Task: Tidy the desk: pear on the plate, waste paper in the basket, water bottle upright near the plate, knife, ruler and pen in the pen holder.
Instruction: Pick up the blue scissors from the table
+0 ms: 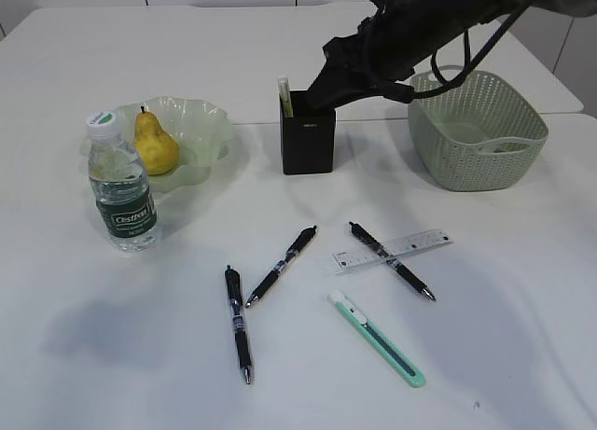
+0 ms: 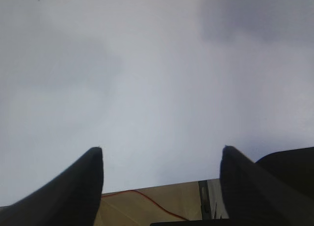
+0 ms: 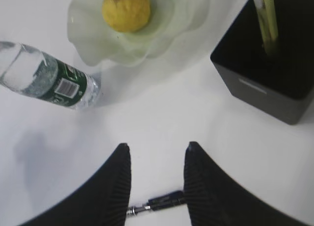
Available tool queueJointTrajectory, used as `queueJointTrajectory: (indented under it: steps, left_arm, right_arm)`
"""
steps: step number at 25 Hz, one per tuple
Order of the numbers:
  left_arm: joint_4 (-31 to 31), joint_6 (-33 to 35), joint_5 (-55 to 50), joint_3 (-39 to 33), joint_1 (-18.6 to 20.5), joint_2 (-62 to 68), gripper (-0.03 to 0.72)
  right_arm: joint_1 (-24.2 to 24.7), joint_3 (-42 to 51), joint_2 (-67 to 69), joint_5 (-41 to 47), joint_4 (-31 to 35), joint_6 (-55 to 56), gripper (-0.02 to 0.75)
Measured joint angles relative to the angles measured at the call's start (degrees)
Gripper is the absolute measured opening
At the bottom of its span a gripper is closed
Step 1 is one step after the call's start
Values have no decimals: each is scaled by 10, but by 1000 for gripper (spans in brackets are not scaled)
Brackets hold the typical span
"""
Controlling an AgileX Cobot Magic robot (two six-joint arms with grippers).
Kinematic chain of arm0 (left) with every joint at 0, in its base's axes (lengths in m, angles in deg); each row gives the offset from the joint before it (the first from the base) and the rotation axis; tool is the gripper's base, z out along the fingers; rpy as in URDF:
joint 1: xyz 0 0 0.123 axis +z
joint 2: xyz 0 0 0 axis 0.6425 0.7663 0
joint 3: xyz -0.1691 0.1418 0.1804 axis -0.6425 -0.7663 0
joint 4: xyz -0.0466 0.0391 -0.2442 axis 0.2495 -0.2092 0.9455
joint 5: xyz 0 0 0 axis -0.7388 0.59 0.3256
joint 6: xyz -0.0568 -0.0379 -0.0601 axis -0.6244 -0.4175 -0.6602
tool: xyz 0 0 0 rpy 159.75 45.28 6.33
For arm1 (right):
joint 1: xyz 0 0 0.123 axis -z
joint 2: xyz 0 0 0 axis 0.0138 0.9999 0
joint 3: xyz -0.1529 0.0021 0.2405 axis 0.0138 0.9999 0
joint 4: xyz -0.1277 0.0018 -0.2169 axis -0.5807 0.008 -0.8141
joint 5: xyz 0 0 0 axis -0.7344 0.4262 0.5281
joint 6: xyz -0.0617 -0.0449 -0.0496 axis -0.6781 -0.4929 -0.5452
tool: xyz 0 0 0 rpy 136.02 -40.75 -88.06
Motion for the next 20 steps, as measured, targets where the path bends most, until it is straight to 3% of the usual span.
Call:
queueJointTrajectory:
  steps: [5,10,20]
  left_arm:
    - [0,0,0,0,0,0,520]
    - [0,0,0,0,0,0,520]
    - [-1,0,0,0,0,0,520]
  right_arm:
    - [0,-47,0,77,-114,86,302]
    - [-4,-92,-2,93,-228,162,302]
    - [-71,-93,-18,98,-330,199,302]
